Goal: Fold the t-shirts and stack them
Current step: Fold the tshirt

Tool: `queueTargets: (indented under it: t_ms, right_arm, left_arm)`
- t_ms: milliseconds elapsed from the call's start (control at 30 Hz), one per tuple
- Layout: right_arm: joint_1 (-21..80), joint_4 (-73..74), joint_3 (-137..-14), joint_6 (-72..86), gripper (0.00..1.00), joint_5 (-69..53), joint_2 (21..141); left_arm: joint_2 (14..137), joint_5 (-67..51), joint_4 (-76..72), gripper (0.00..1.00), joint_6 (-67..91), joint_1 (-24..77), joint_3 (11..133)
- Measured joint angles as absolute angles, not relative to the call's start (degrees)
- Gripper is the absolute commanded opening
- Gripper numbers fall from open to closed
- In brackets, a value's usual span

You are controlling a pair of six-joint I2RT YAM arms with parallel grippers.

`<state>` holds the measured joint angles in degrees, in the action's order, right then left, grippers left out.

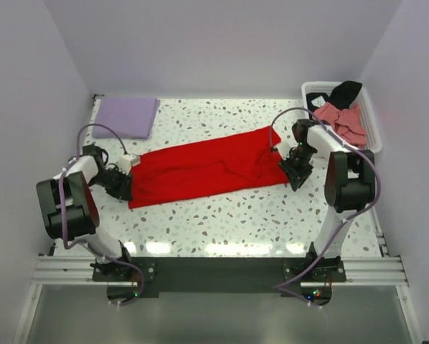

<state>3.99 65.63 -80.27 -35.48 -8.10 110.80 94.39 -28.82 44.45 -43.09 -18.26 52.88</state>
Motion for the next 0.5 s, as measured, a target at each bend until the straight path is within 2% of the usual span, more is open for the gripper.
queueTargets:
  t_ms: [67, 100, 133, 233, 333, 500]
  right_arm:
    - [3.9, 66.9, -80.6, -35.5, 0.41, -8.9, 109.0]
    - [3.9, 67.4, -81.3, -35.6, 0.41, -9.6, 108.3]
    - [3.8, 68.3, -82.7, -35.4, 0.43, -10.4, 107.9]
    - [3.6, 68.5, -88.7, -34.1, 0.43, -13.6, 107.5]
    - [3.6, 68.2, -95.7, -32.0, 0.46, -16.0, 108.6]
    - [3.5, 67.2, -102.7, -30.6, 0.49, -17.0, 116.6]
  left_arm:
    - [92.9, -29.4, 46.7, 0.56, -44.6, -18.3, 52.9]
    - [91.8, -30.6, 47.4, 0.65, -44.8, -18.4, 53.2]
    - [90.3, -31.9, 47.8, 0.68, -45.0, -18.3, 53.8]
    - [85.1, -35.4, 45.4, 0.69, -44.0, -16.4, 57.4]
    - [81.1, -35.9, 37.8, 0.69, -41.1, -8.4, 60.9]
    - [85.8, -36.5, 31.1, 0.71, -35.3, 2.5, 65.4]
